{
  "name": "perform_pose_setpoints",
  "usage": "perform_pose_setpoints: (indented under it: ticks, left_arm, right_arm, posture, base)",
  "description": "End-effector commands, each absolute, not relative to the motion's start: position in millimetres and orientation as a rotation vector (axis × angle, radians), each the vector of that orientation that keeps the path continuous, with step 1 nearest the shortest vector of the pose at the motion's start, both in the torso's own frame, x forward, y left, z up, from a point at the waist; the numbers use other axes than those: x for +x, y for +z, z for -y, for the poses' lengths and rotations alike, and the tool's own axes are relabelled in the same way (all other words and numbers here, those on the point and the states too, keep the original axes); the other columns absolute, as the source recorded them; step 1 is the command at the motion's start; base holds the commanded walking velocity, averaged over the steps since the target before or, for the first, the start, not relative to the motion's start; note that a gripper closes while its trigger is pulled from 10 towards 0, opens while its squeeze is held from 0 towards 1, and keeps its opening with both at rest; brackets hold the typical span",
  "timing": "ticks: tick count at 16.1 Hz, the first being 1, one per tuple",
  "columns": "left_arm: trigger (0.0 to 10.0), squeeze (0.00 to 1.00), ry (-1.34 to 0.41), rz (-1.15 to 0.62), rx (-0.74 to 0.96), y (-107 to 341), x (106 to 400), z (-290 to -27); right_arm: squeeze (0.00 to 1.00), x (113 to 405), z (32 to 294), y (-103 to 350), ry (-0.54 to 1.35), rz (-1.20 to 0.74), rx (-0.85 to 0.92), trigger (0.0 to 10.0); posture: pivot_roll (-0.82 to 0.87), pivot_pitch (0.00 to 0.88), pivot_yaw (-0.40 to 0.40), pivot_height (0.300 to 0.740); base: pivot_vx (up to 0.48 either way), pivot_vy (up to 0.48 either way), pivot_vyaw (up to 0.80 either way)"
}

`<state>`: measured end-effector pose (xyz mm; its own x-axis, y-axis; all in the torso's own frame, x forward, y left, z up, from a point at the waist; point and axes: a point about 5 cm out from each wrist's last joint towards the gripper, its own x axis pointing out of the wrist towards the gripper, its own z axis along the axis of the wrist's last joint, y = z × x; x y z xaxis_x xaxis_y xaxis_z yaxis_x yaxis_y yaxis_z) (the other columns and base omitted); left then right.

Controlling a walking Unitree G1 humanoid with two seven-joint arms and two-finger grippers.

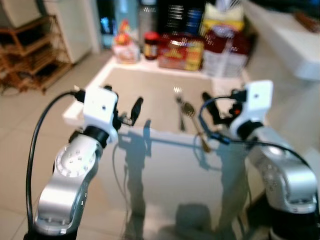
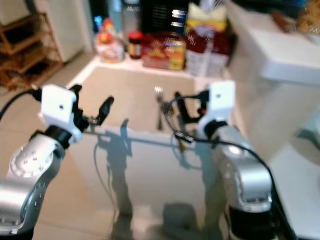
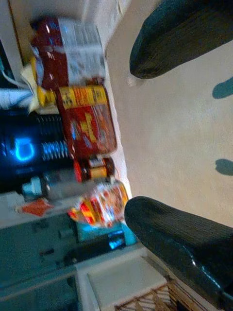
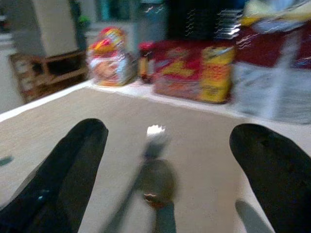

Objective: Setting the table

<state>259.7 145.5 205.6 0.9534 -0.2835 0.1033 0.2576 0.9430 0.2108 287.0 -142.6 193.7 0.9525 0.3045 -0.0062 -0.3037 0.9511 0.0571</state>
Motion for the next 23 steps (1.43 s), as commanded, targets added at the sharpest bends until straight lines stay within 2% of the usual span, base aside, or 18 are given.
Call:
perform_pose_setpoints:
  ticks: [1,10,14,15,16,19,21,22,23]
  left_arm:
    - [10.0,0.00,-0.278,0.141,0.206,208,260,-147]
    - [10.0,0.00,-0.317,0.124,0.214,204,256,-147]
    - [10.0,0.00,-0.395,0.105,0.236,199,252,-140]
    - [10.0,0.00,-0.431,0.102,0.240,198,250,-138]
    - [10.0,0.00,-0.484,0.099,0.240,197,247,-134]
    - [10.0,0.00,-0.590,0.064,0.261,193,241,-132]
    - [10.0,0.00,-0.633,0.069,0.263,195,238,-129]
    - [10.0,0.00,-0.645,0.063,0.258,194,237,-129]
    - [10.0,0.00,-0.655,0.059,0.257,194,237,-129]
  right_arm:
    - [0.00,287,143,195,0.311,-0.022,0.045,10.0]
    - [0.00,287,143,191,0.330,-0.061,0.031,10.0]
    - [0.00,295,146,189,0.310,-0.078,0.002,10.0]
    - [0.93,297,146,186,0.334,-0.107,-0.003,10.0]
    - [1.00,301,146,182,0.368,-0.149,-0.004,10.0]
    - [1.00,315,149,180,0.423,-0.249,0.013,10.0]
    - [1.00,329,149,182,0.443,-0.300,-0.039,10.0]
    - [0.00,331,148,183,0.460,-0.317,-0.045,10.0]
    - [0.00,332,147,183,0.474,-0.327,-0.052,10.0]
  posture:
    - [0.02,0.000,-0.046,0.740]
    - [0.03,0.000,-0.052,0.740]
    - [0.03,0.000,-0.052,0.740]
    - [0.03,0.000,-0.050,0.740]
    - [0.03,0.000,-0.048,0.740]
    - [0.03,0.000,-0.041,0.740]
    - [0.03,0.000,-0.043,0.740]
    - [0.03,0.000,-0.043,0.740]
    - [0.03,0.000,-0.043,0.740]
  base:
    - [0.000,0.000,0.00]
    - [0.000,0.000,0.00]
    - [0.000,0.000,0.00]
    - [0.000,0.000,0.00]
    - [0.000,0.000,0.00]
    - [0.000,0.000,0.00]
    - [0.000,0.000,0.00]
    - [0.000,0.000,0.00]
    - [0.000,0.000,0.00]
